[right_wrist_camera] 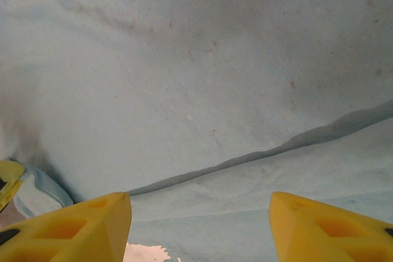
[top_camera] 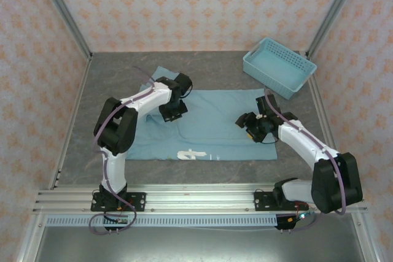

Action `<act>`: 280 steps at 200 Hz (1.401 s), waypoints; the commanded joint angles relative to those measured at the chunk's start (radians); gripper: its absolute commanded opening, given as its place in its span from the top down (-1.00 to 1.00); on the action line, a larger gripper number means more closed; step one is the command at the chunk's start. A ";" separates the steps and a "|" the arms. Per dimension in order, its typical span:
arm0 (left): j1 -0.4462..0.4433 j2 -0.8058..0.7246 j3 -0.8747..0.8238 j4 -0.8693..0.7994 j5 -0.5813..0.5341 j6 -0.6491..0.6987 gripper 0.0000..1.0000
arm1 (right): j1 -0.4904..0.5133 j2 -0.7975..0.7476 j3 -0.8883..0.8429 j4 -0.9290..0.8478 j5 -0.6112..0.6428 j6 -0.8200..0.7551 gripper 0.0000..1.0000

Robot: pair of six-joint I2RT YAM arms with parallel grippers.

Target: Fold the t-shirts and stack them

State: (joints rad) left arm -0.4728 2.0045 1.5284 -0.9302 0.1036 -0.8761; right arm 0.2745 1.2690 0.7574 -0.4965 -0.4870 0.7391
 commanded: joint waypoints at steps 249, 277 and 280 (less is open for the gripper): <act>-0.180 -0.223 -0.200 0.153 0.141 0.028 0.09 | -0.021 0.079 -0.080 0.024 0.092 0.411 -0.55; -0.200 -0.215 -0.193 0.175 0.173 0.045 0.15 | -0.047 0.118 -0.041 -0.008 0.104 0.399 -0.54; -0.202 -0.212 -0.191 0.175 0.176 0.049 0.16 | -0.050 0.120 -0.039 -0.007 0.102 0.399 -0.54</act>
State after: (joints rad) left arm -0.6624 1.7851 1.3300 -0.8150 0.2314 -0.8227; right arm 0.2447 1.3670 0.6716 -0.4896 -0.4213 1.1217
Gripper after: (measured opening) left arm 0.433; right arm 0.774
